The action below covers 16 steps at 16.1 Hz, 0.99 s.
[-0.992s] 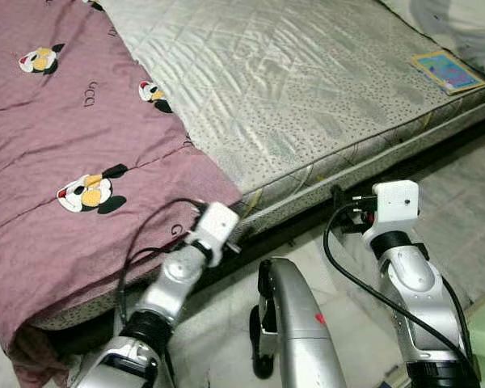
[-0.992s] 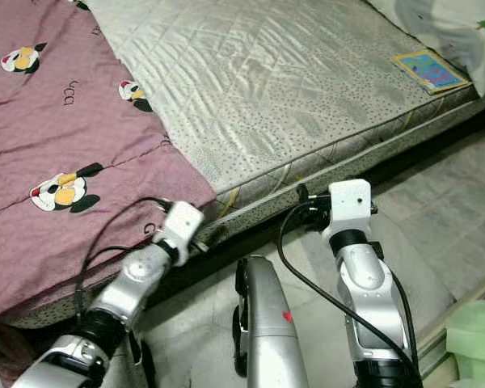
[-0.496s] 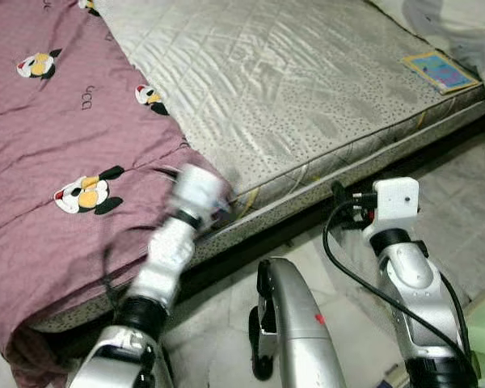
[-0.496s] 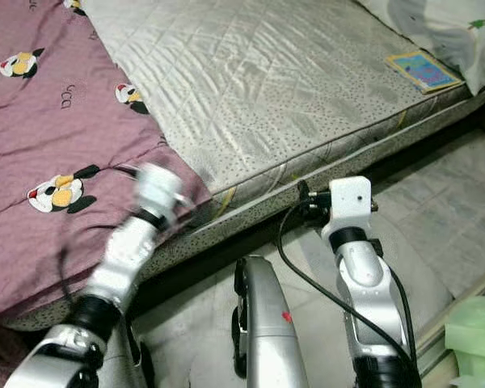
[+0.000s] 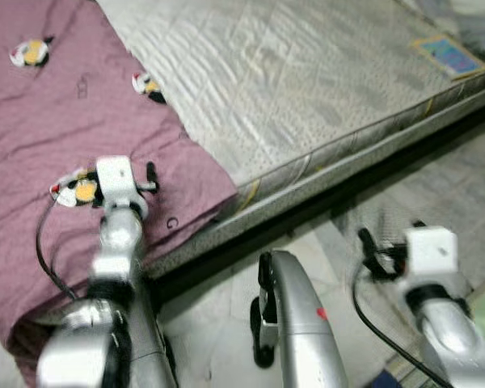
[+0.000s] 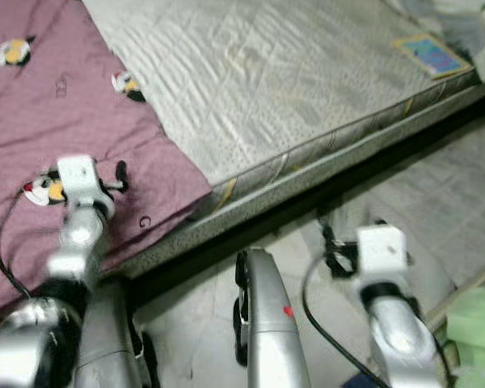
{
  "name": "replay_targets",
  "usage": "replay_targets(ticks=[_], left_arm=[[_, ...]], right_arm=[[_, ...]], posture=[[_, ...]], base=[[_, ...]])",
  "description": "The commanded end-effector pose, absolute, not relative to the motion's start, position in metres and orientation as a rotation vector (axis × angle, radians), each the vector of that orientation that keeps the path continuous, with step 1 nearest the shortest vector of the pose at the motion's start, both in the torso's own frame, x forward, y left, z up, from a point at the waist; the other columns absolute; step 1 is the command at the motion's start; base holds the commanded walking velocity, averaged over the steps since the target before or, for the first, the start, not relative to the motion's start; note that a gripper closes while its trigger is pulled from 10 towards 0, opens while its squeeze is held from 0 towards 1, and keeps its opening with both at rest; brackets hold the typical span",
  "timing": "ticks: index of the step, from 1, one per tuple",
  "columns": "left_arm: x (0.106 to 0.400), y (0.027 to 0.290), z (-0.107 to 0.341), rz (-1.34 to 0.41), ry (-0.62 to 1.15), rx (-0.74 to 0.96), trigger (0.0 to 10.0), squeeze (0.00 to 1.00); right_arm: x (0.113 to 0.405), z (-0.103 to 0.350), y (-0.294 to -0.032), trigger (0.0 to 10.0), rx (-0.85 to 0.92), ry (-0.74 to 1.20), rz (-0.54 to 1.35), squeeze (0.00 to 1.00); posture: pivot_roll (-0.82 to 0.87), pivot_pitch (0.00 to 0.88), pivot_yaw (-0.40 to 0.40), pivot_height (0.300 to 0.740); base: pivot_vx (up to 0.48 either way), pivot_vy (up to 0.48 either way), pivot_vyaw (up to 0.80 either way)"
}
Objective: Clean up the room
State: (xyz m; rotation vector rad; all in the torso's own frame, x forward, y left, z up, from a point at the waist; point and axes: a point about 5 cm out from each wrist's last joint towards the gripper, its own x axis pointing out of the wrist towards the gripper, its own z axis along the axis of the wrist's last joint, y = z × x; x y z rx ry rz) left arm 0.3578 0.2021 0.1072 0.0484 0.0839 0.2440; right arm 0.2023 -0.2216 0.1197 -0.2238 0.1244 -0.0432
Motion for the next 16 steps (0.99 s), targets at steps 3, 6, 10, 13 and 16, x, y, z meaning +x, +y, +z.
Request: replay_targets(ticks=[3, 6, 10, 13, 16], left_arm=[[0.361, 0.193, 0.088, 0.189, 0.257, 0.064, 10.0, 0.00], [0.367, 0.159, 0.084, 0.015, 0.343, 0.081, 10.0, 0.00], [0.353, 0.088, 0.065, -0.348, 0.397, 0.217, 10.0, 0.00], [0.339, 0.072, 0.051, -0.446, 0.400, 0.275, 10.0, 0.00], [0.341, 0.078, 0.059, -0.416, 0.290, 0.299, 10.0, 0.00]], right_arm=[[0.195, 0.128, -0.224, 10.0, -0.224, 0.128, -0.052, 0.00], [0.193, 0.130, -0.224, 10.0, -0.221, 0.141, -0.057, 0.00], [0.202, 0.132, -0.220, 10.0, -0.207, 0.124, -0.063, 0.00], [0.216, 0.131, -0.215, 10.0, -0.190, 0.101, -0.054, 0.00], [0.233, 0.131, -0.206, 10.0, -0.166, 0.068, -0.034, 0.00]], posture=[[-0.28, 0.324, -0.045, 0.517], [-0.29, 0.323, -0.040, 0.517], [-0.27, 0.288, -0.023, 0.517], [-0.24, 0.253, -0.015, 0.517], [-0.19, 0.214, -0.009, 0.517]], base=[[0.000, 0.000, 0.00], [0.000, 0.000, 0.00], [0.000, 0.000, 0.00], [0.000, 0.000, 0.00], [0.000, 0.000, 0.00]])
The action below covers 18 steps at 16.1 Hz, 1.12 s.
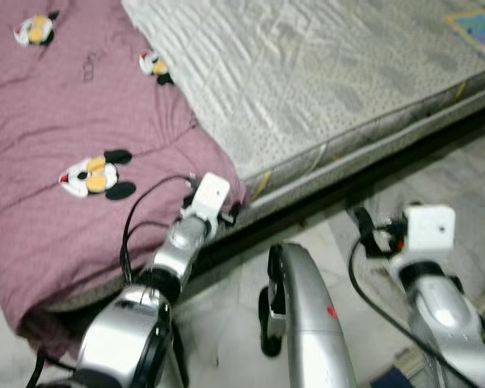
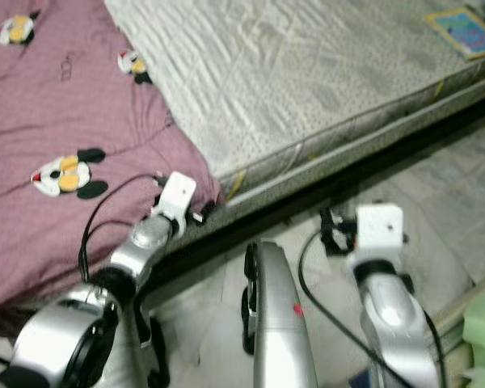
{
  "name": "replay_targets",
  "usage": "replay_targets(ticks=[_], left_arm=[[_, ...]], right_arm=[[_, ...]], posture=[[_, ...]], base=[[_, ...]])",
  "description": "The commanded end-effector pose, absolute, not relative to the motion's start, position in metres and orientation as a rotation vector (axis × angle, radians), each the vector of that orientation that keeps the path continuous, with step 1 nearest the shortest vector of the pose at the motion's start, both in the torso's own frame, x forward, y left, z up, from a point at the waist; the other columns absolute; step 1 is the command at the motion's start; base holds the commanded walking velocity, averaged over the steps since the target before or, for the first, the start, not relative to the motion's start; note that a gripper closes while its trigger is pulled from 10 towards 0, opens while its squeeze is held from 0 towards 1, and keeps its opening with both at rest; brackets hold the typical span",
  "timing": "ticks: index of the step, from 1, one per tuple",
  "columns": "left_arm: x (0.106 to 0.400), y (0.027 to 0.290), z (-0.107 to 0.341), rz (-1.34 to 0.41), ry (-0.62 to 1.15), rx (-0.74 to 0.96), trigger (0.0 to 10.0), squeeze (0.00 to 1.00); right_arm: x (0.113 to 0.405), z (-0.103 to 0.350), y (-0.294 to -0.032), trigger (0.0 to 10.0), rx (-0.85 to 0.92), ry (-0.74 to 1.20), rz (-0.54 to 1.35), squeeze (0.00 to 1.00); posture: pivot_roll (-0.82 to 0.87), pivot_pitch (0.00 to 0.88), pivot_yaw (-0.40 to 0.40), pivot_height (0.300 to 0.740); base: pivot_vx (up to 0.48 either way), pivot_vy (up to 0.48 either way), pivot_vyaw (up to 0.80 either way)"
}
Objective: Clean up the room
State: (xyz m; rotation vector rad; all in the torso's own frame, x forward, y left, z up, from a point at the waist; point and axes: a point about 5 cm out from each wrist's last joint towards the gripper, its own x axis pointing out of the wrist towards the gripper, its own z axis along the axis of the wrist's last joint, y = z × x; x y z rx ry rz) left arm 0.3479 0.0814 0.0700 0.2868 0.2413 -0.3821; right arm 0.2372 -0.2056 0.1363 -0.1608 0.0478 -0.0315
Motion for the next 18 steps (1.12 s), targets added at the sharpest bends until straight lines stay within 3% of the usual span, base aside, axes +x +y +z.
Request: replay_targets(ticks=[1, 4, 8, 14, 18], left_arm=[[0.346, 0.087, 0.073, -0.349, 0.170, 0.302, 10.0, 0.00], [0.350, 0.107, 0.103, -0.233, -0.036, 0.291, 10.0, 0.00], [0.322, 0.140, 0.135, -0.030, -0.251, 0.220, 10.0, 0.00], [0.263, 0.174, 0.132, 0.191, -0.236, 0.058, 10.0, 0.00], [0.255, 0.188, 0.130, 0.234, -0.194, 0.046, 10.0, 0.00]], right_arm=[[0.243, 0.132, -0.201, 10.0, -0.151, 0.046, -0.020, 0.00], [0.269, 0.132, -0.187, 10.0, -0.114, -0.002, 0.000, 0.00], [0.292, 0.137, -0.170, 10.0, -0.074, -0.061, 0.019, 0.00], [0.308, 0.138, -0.156, 10.0, 0.004, -0.094, 0.032, 0.00], [0.308, 0.136, -0.151, 10.0, 0.021, -0.115, 0.088, 0.00]], posture=[[-0.16, 0.191, -0.007, 0.517], [-0.10, 0.139, -0.001, 0.517], [-0.03, 0.086, 0.005, 0.517], [0.04, 0.076, -0.032, 0.517], [0.05, 0.054, -0.033, 0.522]], base=[[0.000, 0.000, 0.00], [0.000, 0.000, 0.00], [0.000, 0.000, 0.00], [0.000, 0.000, 0.00], [0.000, 0.000, 0.00]])
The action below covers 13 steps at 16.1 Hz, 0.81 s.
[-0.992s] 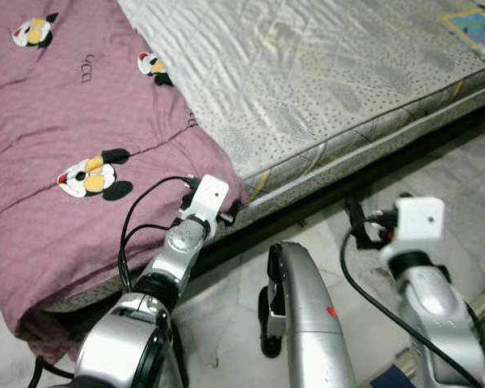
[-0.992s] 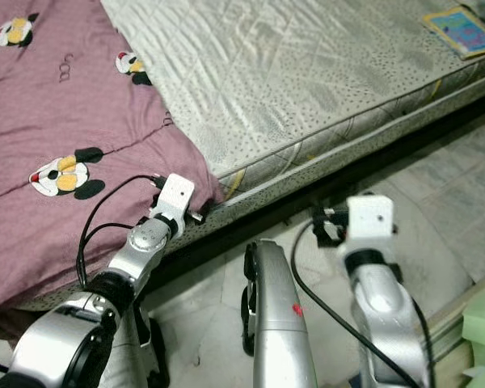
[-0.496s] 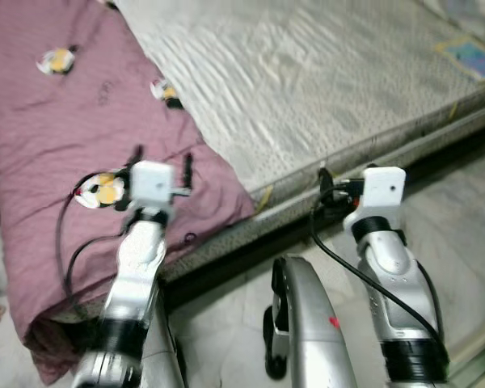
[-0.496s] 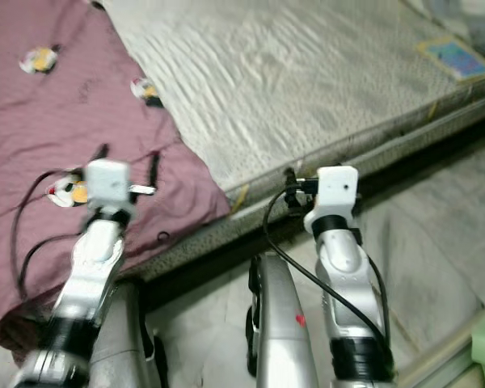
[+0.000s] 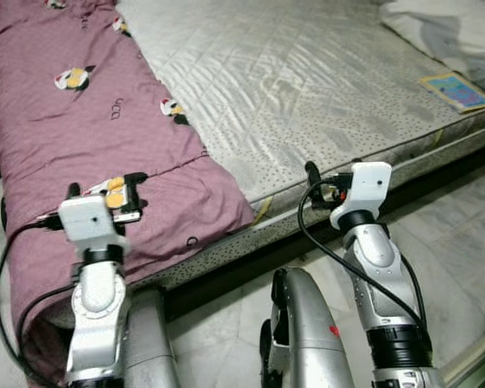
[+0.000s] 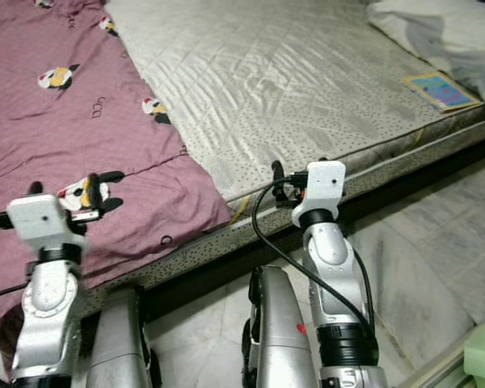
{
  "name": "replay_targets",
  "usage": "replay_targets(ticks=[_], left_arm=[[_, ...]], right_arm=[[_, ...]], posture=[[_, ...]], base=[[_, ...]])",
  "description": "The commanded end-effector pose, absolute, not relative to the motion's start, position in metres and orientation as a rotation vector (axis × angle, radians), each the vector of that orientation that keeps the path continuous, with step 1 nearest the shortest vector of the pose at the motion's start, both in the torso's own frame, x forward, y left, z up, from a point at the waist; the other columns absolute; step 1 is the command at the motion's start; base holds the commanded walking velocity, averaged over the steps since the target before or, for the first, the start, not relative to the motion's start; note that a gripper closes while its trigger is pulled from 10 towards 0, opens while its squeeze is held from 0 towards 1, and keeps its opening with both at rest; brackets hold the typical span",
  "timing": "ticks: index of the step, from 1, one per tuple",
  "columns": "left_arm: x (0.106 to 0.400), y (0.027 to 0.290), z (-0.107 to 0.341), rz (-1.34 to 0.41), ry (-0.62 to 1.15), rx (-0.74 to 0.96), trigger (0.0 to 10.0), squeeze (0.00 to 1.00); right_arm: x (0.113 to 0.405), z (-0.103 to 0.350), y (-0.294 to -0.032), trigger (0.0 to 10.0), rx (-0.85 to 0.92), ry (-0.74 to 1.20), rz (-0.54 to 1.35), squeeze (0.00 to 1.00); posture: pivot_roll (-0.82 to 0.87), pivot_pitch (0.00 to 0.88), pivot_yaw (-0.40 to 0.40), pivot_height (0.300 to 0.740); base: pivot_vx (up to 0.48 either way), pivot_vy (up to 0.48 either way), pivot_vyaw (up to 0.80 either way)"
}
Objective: Clean up the room
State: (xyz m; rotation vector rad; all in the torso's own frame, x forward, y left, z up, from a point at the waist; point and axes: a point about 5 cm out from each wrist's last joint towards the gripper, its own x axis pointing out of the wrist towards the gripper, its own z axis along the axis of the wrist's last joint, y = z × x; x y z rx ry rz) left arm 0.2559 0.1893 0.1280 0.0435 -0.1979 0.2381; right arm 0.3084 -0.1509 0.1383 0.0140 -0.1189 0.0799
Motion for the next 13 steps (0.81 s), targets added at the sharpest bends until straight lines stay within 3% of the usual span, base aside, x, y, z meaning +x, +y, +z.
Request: replay_targets(ticks=[1, 13], left_arm=[[0.256, 0.188, 0.128, 0.223, -0.184, 0.046, 10.0, 0.00], [0.265, 0.182, 0.129, 0.178, -0.148, 0.055, 10.0, 0.00]], right_arm=[[0.311, 0.137, -0.150, 10.0, 0.024, -0.120, 0.084, 0.00], [0.322, 0.142, -0.151, 10.0, 0.034, -0.168, 0.070, 0.00]], posture=[[0.05, 0.045, -0.027, 0.532], [0.03, 0.000, -0.005, 0.673]], base=[[0.000, 0.000, 0.00], [0.000, 0.000, 0.00]])
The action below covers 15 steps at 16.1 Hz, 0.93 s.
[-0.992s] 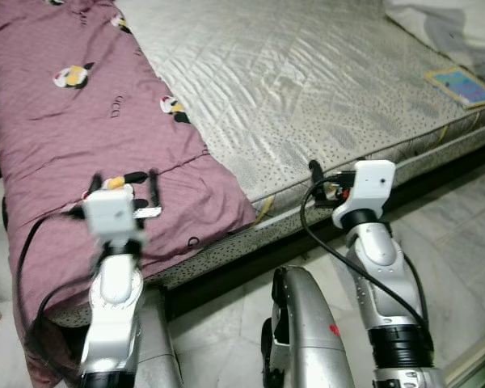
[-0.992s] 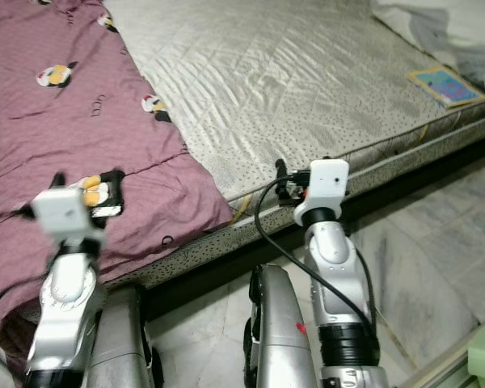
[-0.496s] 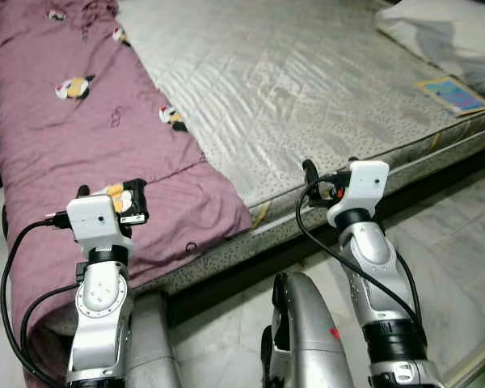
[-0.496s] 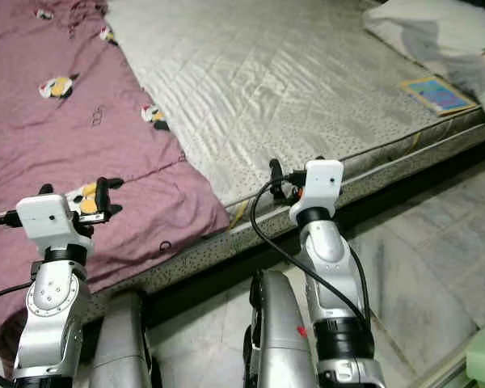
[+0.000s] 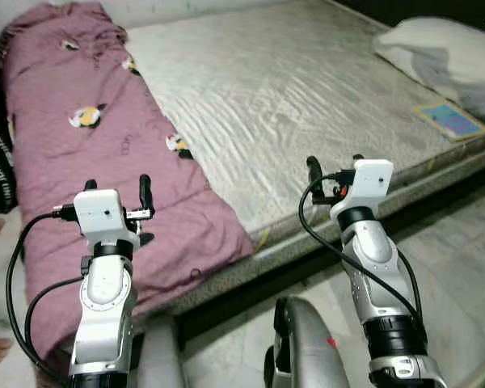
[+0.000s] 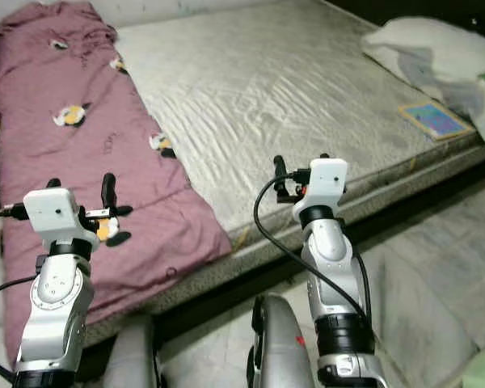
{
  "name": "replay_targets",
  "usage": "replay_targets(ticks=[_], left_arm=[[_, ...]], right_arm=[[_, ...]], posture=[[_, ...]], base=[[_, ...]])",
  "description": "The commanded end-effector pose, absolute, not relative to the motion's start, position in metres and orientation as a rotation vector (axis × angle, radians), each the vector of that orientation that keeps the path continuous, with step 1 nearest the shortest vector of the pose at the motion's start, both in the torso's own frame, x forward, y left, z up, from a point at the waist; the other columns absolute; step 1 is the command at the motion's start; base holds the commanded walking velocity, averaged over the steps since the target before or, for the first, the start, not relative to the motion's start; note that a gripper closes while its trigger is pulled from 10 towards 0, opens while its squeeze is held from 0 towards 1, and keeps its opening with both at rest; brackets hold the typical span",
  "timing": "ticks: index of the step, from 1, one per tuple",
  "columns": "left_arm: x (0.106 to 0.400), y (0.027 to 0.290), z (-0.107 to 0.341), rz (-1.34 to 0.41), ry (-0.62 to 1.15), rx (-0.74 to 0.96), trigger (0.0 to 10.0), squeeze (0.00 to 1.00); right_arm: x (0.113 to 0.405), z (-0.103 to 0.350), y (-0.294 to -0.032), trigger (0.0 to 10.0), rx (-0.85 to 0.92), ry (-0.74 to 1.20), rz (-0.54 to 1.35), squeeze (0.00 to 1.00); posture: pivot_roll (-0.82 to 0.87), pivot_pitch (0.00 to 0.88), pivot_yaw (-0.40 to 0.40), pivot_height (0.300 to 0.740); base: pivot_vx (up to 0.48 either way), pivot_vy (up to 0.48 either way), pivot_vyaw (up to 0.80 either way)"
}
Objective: Clean up the room
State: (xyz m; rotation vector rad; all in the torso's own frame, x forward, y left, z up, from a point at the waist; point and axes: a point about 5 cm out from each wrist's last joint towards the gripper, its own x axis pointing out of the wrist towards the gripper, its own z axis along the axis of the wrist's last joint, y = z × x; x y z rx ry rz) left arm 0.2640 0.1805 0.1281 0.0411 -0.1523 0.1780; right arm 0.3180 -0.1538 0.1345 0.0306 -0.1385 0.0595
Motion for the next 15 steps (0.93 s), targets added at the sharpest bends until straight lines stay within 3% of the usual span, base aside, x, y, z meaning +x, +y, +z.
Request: replay_targets(ticks=[1, 5, 15], left_arm=[[0.2664, 0.1831, 0.1280, 0.189, -0.142, 0.059, 10.0, 0.00], [0.2694, 0.1816, 0.1262, 0.192, -0.129, 0.065, 10.0, 0.00], [0.2736, 0.1801, 0.1213, 0.194, -0.109, 0.063, 10.0, 0.00]], right_arm=[[0.3227, 0.1428, -0.1514, 10.0, 0.032, -0.171, 0.070, 0.00], [0.3242, 0.1442, -0.1543, 10.0, 0.023, -0.181, 0.066, 0.00], [0.3272, 0.1432, -0.1570, 10.0, -0.005, -0.183, 0.056, 0.00]], posture=[[0.03, 0.000, -0.005, 0.683], [0.03, 0.000, -0.004, 0.736], [0.02, 0.000, -0.003, 0.740]], base=[[0.000, 0.000, 0.00], [0.000, 0.000, 0.00], [0.000, 0.000, 0.00]])
